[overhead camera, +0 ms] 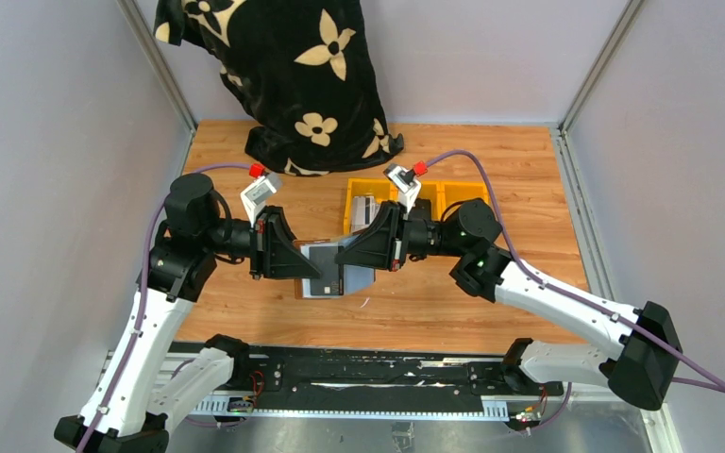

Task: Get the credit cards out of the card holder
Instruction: Remove the credit card from the card holder, then place the credit card in the storage box.

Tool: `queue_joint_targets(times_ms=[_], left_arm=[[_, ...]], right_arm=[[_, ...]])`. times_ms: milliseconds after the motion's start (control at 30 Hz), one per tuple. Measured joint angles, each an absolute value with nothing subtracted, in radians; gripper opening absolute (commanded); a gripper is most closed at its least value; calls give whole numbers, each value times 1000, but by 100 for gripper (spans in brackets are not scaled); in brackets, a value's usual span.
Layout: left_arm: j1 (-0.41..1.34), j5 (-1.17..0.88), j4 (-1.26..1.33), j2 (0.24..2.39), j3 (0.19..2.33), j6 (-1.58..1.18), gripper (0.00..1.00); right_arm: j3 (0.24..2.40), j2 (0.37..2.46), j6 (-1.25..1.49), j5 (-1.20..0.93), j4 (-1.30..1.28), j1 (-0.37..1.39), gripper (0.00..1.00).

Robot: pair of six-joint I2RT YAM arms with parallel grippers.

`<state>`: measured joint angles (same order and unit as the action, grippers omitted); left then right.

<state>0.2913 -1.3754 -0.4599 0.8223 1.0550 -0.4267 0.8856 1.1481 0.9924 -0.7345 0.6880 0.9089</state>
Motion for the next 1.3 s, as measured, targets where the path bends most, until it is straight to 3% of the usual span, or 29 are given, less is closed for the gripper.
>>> queue_joint_targets(times_ms=[733,1167,1300], left_arm=[[292,-1312,-465,823,1063,-435,0],[292,-1075,-836,877,1176,-3,0],[292,-1055,-903,867,1178,90,0]], right_arm=[[843,1060,943,-733,612,876,0],[856,910,824,-834,230,480,0],[947,952,653,-717,-57,367,0]])
